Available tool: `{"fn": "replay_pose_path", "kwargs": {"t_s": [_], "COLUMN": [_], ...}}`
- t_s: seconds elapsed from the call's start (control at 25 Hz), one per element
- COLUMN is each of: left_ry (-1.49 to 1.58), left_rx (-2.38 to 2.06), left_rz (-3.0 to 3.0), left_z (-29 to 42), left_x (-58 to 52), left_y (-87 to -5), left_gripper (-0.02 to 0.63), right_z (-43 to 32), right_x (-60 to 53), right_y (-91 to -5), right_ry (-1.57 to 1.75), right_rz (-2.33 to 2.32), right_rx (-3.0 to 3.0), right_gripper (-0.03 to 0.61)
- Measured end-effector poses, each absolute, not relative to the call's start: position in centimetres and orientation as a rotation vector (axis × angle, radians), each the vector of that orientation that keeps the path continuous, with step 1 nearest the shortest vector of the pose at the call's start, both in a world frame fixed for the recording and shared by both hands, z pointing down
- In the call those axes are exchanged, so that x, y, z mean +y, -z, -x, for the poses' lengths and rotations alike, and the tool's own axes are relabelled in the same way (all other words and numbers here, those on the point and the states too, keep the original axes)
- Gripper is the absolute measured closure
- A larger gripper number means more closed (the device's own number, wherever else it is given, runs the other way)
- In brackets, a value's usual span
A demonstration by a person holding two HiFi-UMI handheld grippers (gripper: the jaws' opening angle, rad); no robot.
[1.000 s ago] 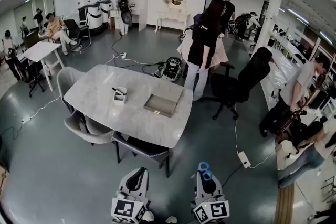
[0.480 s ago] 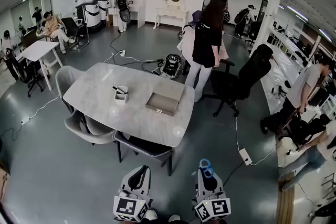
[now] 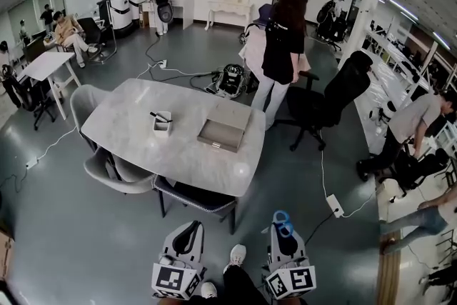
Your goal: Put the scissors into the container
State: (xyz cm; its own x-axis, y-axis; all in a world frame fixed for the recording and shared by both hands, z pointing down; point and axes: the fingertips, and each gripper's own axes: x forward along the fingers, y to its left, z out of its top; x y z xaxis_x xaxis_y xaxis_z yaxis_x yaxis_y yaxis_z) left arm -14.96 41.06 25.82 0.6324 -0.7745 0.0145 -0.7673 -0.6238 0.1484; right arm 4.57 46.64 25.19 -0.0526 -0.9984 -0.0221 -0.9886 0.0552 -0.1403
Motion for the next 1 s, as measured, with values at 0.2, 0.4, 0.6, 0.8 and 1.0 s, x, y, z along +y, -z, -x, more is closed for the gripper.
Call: {"fn": "replay_pose_path", "kwargs": {"t_s": [0.2,0.4,0.6,0.8,1.0], "left_ry": [0.062,0.061,0.052,0.050,0.033], "left_rx": [-1.292,-1.306,-1.328,-1.365,-1.397], "left_rz": [-2.699,-2.700,-2.681,-2.662,-2.640], "left_z": [14.3,12.5,9.8,7.9,5.7], "left_x": [38.3,34.0,28.6,23.5,19.4], "left_y": [-26.6,-26.7,-26.7,-25.8,-25.7], "left_gripper": [0.580,0.580,0.580,0.580,0.580], "right_z": [-5.4,-7.3,-10.1,-12.6,-15.1], "right_x": [43.6,39.1,33.7,28.5,24.0], "right_y": [-25.9,-25.8,-25.7,-25.1,-24.9], "right_ry": [0.142,0.142,0.155,0.167,0.181], "right_rz": [2.078,2.062,2.050,2.032,2.009], "right_rx": [2.198,2.197,2.204,2.223,2.237], "right_gripper": [0.538,0.538,0.538,0.538,0.538]}}
